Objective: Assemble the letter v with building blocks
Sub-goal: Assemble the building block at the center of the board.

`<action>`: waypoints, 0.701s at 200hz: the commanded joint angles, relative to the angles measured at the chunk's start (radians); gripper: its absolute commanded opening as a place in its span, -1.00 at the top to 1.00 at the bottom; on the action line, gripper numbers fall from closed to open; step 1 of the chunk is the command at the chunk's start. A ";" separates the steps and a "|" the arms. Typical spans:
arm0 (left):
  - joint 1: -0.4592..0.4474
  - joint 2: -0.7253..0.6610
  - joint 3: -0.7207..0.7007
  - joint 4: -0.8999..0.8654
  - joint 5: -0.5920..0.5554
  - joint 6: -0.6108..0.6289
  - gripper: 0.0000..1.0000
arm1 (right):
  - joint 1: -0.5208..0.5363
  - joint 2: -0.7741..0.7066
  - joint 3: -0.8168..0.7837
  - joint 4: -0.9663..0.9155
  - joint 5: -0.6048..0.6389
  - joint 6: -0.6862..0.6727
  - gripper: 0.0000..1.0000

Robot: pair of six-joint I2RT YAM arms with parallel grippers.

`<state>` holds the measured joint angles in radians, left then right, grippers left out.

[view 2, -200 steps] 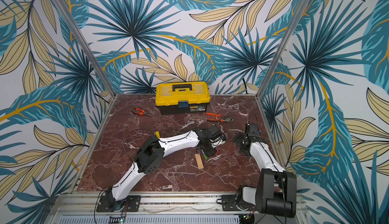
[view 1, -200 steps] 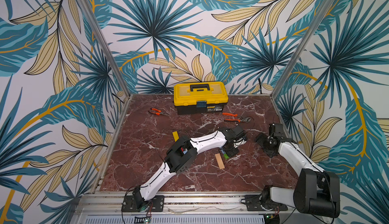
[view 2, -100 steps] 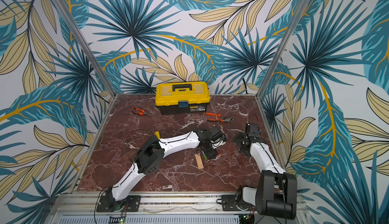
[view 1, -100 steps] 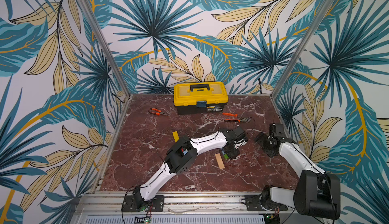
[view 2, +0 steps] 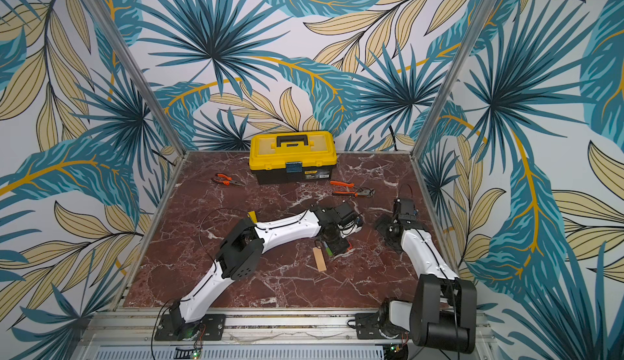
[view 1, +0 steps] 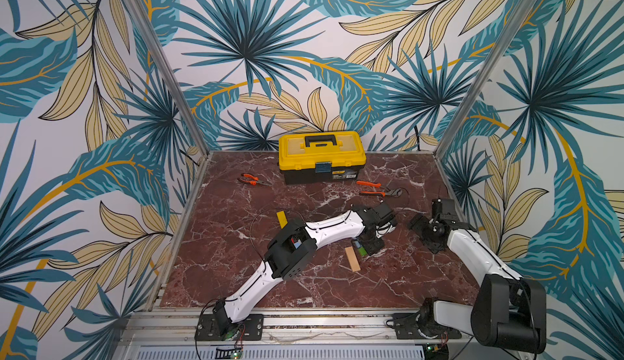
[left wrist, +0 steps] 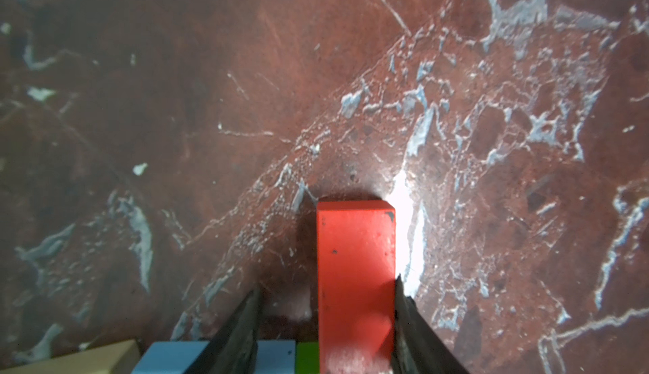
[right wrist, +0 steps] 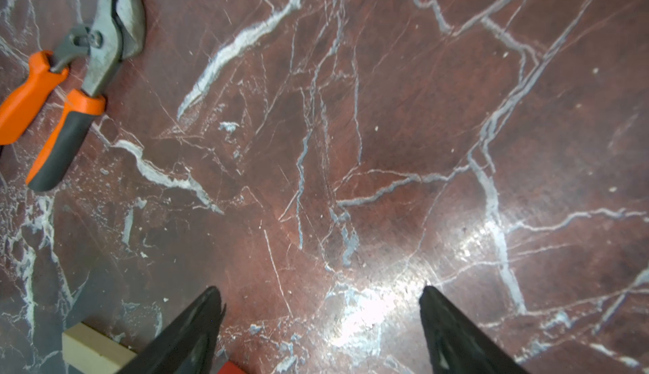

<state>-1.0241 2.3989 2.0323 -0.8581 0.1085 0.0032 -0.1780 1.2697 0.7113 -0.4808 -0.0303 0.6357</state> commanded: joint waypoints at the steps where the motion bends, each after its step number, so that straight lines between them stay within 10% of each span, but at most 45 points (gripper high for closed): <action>1: 0.006 0.023 0.032 -0.010 -0.007 -0.004 -0.15 | -0.002 -0.013 -0.023 -0.080 -0.073 -0.056 -0.76; 140: 0.016 0.023 0.039 -0.009 0.005 -0.002 -0.10 | 0.137 0.075 -0.014 -0.191 -0.260 -0.182 -0.73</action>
<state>-1.0126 2.4035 2.0384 -0.8581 0.1089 0.0029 -0.0635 1.3170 0.6899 -0.6426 -0.2630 0.4767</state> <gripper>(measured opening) 0.545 0.867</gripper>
